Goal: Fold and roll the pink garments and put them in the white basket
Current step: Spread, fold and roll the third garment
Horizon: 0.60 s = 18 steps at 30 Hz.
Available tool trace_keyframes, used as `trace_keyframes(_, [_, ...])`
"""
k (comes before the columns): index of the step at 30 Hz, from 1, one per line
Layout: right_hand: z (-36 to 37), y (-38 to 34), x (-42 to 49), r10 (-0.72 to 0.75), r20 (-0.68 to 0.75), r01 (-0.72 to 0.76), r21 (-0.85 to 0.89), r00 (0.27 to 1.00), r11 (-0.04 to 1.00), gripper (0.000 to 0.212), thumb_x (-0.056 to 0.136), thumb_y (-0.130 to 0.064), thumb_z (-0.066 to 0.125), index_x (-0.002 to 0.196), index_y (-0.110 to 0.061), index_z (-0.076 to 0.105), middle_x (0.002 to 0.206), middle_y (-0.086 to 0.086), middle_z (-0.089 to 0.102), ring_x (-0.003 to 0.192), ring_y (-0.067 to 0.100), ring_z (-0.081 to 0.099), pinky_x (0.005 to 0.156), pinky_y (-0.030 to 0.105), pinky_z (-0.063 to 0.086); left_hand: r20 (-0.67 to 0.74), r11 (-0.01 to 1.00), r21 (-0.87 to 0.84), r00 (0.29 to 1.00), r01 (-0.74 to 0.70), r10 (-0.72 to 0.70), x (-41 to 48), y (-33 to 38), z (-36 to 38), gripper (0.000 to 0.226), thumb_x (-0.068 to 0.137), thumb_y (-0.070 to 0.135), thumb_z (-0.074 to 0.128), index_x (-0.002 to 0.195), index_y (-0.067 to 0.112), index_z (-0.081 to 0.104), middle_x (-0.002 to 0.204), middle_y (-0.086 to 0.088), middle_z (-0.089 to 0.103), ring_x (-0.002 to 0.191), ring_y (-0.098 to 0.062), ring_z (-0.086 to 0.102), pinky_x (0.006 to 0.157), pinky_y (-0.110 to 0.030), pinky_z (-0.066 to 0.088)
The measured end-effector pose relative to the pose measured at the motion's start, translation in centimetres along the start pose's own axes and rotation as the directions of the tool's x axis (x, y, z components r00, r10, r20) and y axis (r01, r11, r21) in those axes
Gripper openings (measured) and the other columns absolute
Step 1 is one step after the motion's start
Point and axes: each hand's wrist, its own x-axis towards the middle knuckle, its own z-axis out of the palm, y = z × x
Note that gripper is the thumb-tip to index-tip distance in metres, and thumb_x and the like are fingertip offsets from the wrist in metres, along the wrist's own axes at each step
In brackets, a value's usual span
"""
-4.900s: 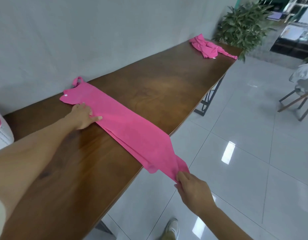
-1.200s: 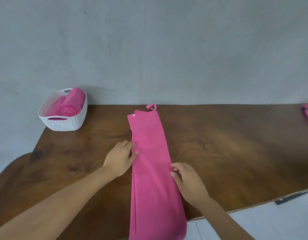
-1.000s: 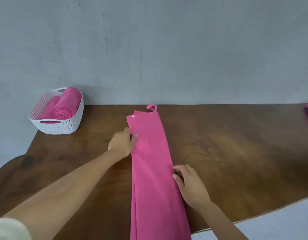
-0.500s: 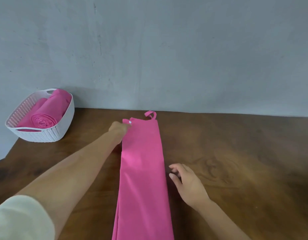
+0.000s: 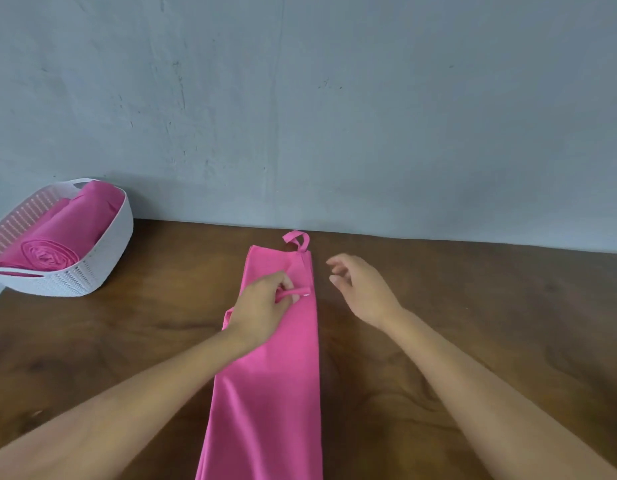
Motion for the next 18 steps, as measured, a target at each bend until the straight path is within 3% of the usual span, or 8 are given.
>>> trace_keyframes(5, [-0.1,-2.2,6.5,-0.083,0.3,0.142,-0.182,0.95,0.973,0.058,0.094,0.004,0.049,0.14,-0.031,0.05,0.142,-0.002,0.04,0.121,0.017,0.047,0.098,0.038,0.047,0.039,0.996,-0.081,0.999,0.023,-0.02,-0.1,-0.4,-0.3,0.014,0.095,0.026,0.07,0.085,0.024,0.06,0.076,0.007,0.063,0.067,-0.013,0.056,0.064,-0.037,0.046])
trace_keyframes(8, [0.9,-2.7,9.3,-0.047,0.37,0.131,-0.205,0.928,0.97,0.039,0.1,-0.015,0.049,0.138,-0.024,0.055,0.147,0.008,0.038,0.134,0.031,0.038,0.105,0.042,0.037,0.098,0.988,-0.152,0.995,0.013,0.003,0.4,-0.2,-1.7,0.023,0.096,0.026,0.069,0.079,0.016,0.057,0.069,0.004,0.054,0.063,-0.019,0.047,0.062,-0.037,0.04])
trace_keyframes(10, [1.5,-2.9,10.2,0.018,0.373,0.083,-0.253,0.928,0.964,0.02,0.101,-0.02,0.051,0.115,-0.029,0.063,0.137,0.011,0.04,0.13,0.035,0.041,0.098,0.04,0.036,0.133,0.979,-0.202,0.991,0.033,-0.006,1.0,-0.4,-2.7,0.029,0.096,0.022,0.07,0.075,0.013,0.052,0.065,0.007,0.045,0.061,-0.01,0.039,0.061,-0.03,0.033])
trace_keyframes(12, [1.7,-2.9,10.5,0.082,0.354,0.031,-0.303,0.932,0.953,0.023,0.098,-0.015,0.058,0.086,-0.035,0.052,0.118,0.003,0.039,0.115,0.032,0.05,0.093,0.04,0.043,0.162,0.949,-0.308,0.987,0.073,-0.024,1.9,-1.0,-3.9,0.025,0.096,0.019,0.07,0.079,0.007,0.056,0.071,-0.001,0.053,0.069,-0.011,0.046,0.067,-0.03,0.038])
trace_keyframes(13, [1.6,-2.9,10.5,0.105,0.344,0.014,-0.325,0.933,0.946,0.021,0.097,-0.015,0.059,0.088,-0.033,0.053,0.119,0.003,0.039,0.114,0.031,0.051,0.095,0.041,0.044,0.167,0.925,-0.367,0.985,0.099,-0.039,2.3,-1.4,-4.3,0.025,0.095,0.02,0.07,0.084,0.001,0.058,0.079,-0.012,0.059,0.075,-0.016,0.052,0.073,-0.033,0.043])
trace_keyframes(15, [1.6,-2.4,10.9,0.089,0.354,0.034,-0.329,0.931,0.944,0.02,0.098,-0.018,0.056,0.115,-0.028,0.062,0.131,0.009,0.048,0.121,0.035,0.051,0.103,0.046,0.045,0.164,0.884,-0.437,0.981,0.164,-0.101,3.1,-2.1,-5.1,0.03,0.095,0.02,0.071,0.093,-0.007,0.059,0.093,-0.026,0.065,0.081,-0.022,0.058,0.077,-0.039,0.049])
trace_keyframes(16, [1.6,-2.1,11.0,0.059,0.381,0.08,-0.338,0.923,0.938,0.027,0.1,-0.019,0.054,0.125,-0.025,0.062,0.132,0.011,0.053,0.12,0.034,0.054,0.103,0.046,0.045,0.145,0.878,-0.444,0.981,0.178,-0.125,3.4,-2.3,-5.4,0.027,0.096,0.017,0.07,0.093,-0.008,0.06,0.093,-0.025,0.067,0.079,-0.021,0.06,0.075,-0.038,0.05])
trace_keyframes(18, [0.8,-2.3,10.4,0.002,0.446,0.164,-0.333,0.895,0.929,0.024,0.103,-0.017,0.049,0.122,-0.022,0.063,0.122,0.01,0.062,0.104,0.026,0.059,0.099,0.043,0.048,0.089,0.898,-0.403,0.984,0.178,-0.155,4.1,-2.7,-5.8,0.017,0.096,0.011,0.068,0.087,-0.004,0.063,0.089,-0.018,0.07,0.076,-0.019,0.061,0.073,-0.036,0.051])
